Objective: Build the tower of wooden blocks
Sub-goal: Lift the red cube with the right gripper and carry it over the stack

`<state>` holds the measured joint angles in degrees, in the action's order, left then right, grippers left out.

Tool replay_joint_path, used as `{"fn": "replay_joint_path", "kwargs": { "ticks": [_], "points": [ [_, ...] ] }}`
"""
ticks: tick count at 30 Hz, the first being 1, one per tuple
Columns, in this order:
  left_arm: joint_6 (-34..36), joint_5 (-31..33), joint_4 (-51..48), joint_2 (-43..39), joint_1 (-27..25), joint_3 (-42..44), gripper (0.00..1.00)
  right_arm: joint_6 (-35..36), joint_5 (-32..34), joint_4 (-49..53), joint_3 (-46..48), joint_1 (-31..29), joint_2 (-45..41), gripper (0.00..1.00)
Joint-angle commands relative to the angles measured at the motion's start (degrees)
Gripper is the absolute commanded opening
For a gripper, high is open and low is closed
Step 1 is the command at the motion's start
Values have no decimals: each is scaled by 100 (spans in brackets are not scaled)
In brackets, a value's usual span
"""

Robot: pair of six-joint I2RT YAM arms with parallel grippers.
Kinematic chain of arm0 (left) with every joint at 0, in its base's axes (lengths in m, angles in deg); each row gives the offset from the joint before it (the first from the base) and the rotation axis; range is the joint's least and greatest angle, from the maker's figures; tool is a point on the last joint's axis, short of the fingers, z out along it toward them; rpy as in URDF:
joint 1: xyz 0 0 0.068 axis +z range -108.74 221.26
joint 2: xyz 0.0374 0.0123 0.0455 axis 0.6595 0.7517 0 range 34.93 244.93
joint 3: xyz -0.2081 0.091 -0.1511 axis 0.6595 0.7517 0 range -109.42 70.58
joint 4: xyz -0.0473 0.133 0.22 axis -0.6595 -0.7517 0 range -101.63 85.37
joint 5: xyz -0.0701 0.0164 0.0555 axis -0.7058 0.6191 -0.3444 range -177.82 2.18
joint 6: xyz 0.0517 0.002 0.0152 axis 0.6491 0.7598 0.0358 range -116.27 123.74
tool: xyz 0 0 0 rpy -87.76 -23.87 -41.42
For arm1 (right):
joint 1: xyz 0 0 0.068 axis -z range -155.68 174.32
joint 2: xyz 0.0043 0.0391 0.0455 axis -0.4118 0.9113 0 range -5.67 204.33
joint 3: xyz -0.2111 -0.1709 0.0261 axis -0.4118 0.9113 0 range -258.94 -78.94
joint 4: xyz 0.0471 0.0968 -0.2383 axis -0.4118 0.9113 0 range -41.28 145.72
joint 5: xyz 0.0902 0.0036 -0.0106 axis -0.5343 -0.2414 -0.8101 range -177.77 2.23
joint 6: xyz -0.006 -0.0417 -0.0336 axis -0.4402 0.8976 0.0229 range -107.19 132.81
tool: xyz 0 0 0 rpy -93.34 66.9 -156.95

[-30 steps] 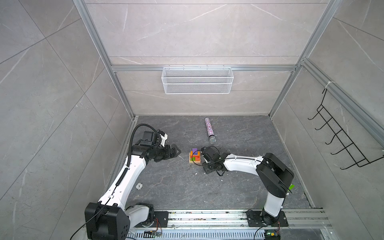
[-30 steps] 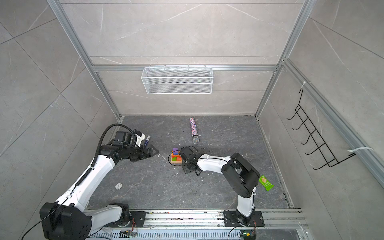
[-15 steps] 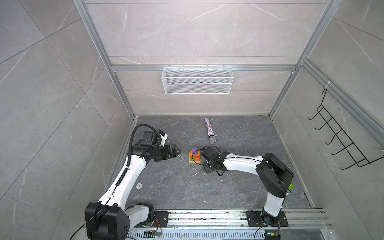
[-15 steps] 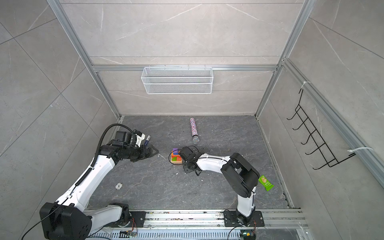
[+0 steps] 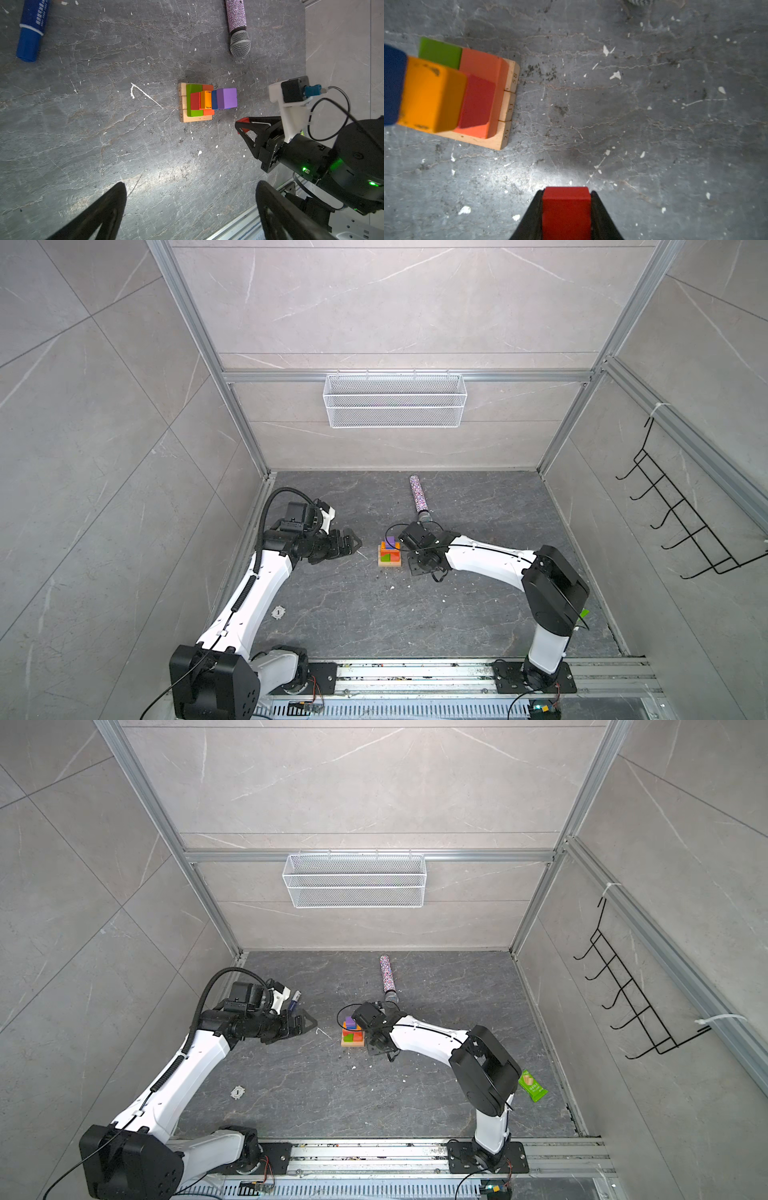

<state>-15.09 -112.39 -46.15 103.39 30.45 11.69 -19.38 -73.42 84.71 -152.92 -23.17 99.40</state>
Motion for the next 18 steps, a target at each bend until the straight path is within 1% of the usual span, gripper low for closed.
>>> {"fn": "replay_joint_path", "kwargs": {
  "ticks": [1, 9, 18],
  "points": [
    [90, -95, 48, -114, 35, 3, 99, -466, 175, 706, -384, 20, -225, 0],
    [91, -102, 47, -151, 35, 18, 99, -866, 209, 1249, -1038, 21, -172, 0],
    [90, -126, 47, -179, 35, 13, 99, -1038, 63, 1322, -1629, 16, -60, 0]
  ]
}}
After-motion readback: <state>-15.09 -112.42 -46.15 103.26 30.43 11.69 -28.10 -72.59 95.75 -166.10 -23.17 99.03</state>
